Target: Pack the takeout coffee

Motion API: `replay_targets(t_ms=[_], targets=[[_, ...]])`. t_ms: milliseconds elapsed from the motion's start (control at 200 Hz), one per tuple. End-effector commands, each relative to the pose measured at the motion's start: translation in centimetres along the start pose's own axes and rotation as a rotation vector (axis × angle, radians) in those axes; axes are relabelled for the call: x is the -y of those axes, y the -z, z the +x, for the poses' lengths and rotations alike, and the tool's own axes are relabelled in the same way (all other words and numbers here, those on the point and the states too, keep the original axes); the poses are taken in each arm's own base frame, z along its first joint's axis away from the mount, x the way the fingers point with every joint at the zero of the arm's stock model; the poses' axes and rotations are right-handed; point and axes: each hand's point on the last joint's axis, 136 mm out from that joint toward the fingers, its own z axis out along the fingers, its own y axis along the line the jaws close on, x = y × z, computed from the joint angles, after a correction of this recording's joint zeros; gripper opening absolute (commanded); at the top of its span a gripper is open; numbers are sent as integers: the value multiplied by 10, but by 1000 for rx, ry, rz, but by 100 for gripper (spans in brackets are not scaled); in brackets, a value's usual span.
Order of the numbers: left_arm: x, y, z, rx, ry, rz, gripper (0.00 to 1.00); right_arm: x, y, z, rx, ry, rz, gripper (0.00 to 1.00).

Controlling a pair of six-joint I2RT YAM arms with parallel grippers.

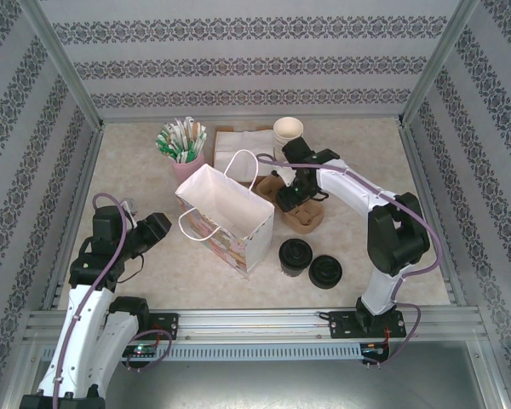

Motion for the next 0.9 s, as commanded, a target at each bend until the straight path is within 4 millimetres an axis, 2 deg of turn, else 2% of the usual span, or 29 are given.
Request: replay_targets(t_ms=[0,530,894], targets=[[4,8,-7,22,-20,-5,57,5,19,-13,73,-10,-6,54],[4,8,-6,21,-14,-2,57,2,-2,-10,22,-3,-69,56],[4,6,-6,22,-15,-1,57,6,-14,-5,-22,25,-19,53]])
